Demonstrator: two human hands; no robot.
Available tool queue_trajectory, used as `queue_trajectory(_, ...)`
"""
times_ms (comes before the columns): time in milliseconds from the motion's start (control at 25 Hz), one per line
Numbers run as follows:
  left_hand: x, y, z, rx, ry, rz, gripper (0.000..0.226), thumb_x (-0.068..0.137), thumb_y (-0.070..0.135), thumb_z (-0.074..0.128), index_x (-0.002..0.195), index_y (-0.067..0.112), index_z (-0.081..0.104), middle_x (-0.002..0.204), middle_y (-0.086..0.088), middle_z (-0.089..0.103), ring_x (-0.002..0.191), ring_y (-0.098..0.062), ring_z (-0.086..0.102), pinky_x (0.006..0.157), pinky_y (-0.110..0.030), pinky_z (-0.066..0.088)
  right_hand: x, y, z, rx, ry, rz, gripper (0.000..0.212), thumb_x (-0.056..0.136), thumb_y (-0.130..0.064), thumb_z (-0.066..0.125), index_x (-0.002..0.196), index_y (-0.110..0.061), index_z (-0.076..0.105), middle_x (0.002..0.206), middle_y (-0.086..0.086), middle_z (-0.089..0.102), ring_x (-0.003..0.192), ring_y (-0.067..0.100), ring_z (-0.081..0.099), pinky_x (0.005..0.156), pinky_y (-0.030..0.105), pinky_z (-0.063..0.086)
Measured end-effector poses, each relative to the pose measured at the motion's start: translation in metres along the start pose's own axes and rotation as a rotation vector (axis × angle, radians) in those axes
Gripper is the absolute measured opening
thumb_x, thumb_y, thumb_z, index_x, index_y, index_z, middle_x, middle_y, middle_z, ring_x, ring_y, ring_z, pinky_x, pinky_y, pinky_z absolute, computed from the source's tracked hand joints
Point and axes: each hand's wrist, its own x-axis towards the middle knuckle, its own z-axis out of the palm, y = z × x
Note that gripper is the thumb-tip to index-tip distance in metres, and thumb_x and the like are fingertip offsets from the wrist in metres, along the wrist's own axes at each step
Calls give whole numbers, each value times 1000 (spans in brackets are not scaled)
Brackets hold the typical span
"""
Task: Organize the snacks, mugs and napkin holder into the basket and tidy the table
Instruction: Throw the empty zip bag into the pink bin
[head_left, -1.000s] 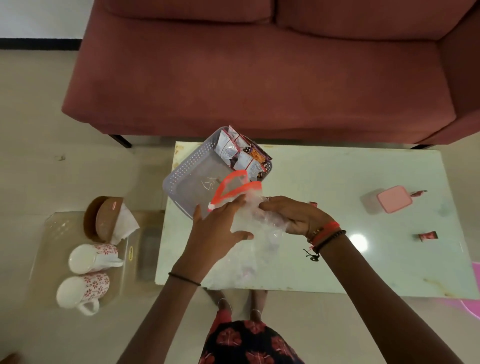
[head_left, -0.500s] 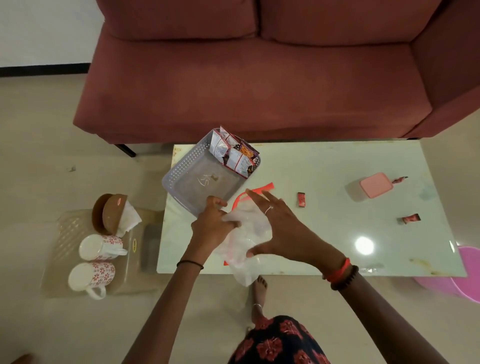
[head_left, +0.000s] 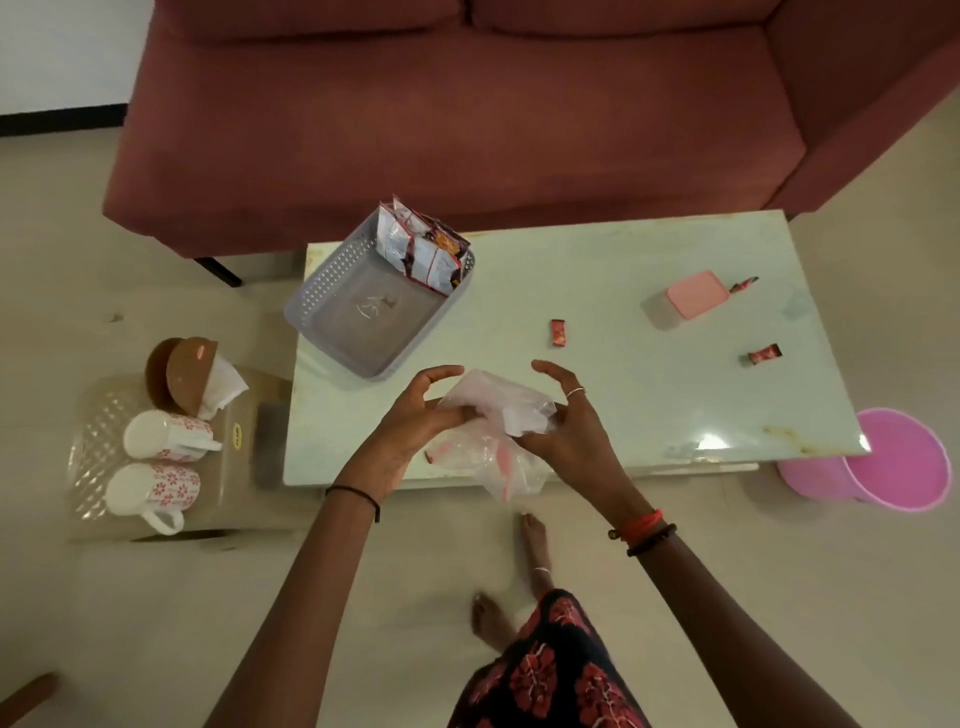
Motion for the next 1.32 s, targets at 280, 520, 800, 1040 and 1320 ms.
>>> queue_trajectory(280, 40, -20, 79, 17, 344, -29, 30, 91, 34, 55, 117, 21, 55, 123, -3, 62, 112, -17, 57, 95, -36, 43, -15, 73, -108, 31, 420, 221, 50, 72, -16, 78, 110, -12, 46, 74, -12, 64, 73, 14, 64, 69, 29, 52)
queue_trajectory(520, 103, -37, 232, 251, 442, 297, 21, 95, 25, 50, 107, 10, 59, 113, -1, 62, 105, -10, 54, 93, -26, 42, -21, 141, -251, 10, 787, 224, 48, 73, -5, 72, 110, -15, 42, 99, 2, 58, 86, 16, 55, 70, 24, 44)
queue_trajectory(800, 199, -47, 455, 397, 126, 279, 19, 96, 30, 47, 105, 18, 59, 109, 7, 61, 103, -5, 53, 87, -13, 39, -33, 265, -458, -172, 955, 423, 22, 82, 6, 57, 102, -1, 63, 129, 19, 46, 122, 36, 48, 92, 27, 44)
queue_trajectory(1040, 269, -53, 576, 461, 40, 317, 20, 97, 26, 46, 105, 13, 60, 111, 3, 63, 103, -6, 54, 84, -5, 37, -13, 386, -574, -188, 864, 647, 37, 91, -8, 48, 125, 5, 52, 146, 20, 24, 119, 39, 50, 99, 28, 39)
queue_trajectory(1320, 324, -59, 618, 437, -4, 418, 23, 98, 21, 43, 109, 7, 58, 111, 1, 62, 108, -6, 56, 92, -8, 41, 59, 493, -613, -444, 548, 733, 54, 91, 12, 38, 144, -1, 33, 154, 25, 15, 118, 38, 54, 106, 36, 39)
